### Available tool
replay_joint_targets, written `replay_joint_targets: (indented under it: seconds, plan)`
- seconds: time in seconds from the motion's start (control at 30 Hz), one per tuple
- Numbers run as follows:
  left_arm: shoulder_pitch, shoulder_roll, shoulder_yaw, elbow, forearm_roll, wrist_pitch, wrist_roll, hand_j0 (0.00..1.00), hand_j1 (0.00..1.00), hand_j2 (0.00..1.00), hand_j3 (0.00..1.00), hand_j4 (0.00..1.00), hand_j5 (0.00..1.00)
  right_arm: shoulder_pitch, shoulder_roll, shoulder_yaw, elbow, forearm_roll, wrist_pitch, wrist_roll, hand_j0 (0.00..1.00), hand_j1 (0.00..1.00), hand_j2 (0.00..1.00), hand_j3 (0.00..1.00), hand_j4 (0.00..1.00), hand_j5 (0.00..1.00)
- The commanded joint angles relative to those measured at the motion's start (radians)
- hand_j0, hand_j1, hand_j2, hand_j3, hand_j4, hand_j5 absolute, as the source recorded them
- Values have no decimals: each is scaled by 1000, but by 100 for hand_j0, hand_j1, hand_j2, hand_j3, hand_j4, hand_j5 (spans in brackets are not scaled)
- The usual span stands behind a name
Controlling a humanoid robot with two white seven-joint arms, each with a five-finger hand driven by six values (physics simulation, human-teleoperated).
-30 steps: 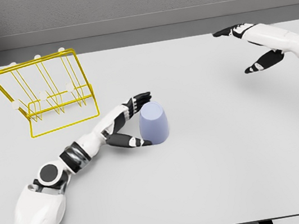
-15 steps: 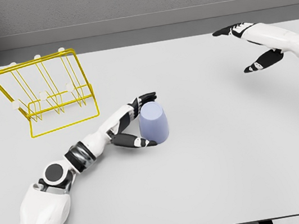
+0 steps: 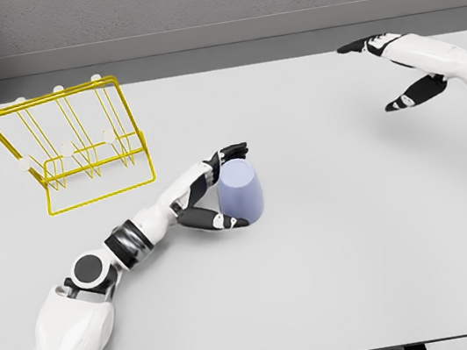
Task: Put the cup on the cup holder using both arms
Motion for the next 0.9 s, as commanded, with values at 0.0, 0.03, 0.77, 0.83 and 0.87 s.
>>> replay_joint_targets:
  seconds: [0.0,0.03,0.77,0.83,0.87]
  plan:
    - [0,-1,0,-1,7,0,0,100,100,100,100,100,100,0,0,-2,17,-8,1,-1,100,100,100,100,100,100]
    - [0,-2,0,1,7,2,0,100,100,100,100,100,100,-2,0,-2,17,-8,1,-1,100,100,100,100,100,100]
    - [-5,-5,0,2,8,0,0,63,63,63,63,63,63,2,3,-14,38,-8,1,1,100,100,100,100,100,100]
    - [-5,-4,0,2,8,0,0,60,60,60,60,60,60,2,5,-14,38,-8,1,-1,100,100,100,100,100,100]
    - [-5,-4,0,2,10,0,0,60,60,60,60,60,60,2,5,-14,38,-8,1,0,100,100,100,100,100,100]
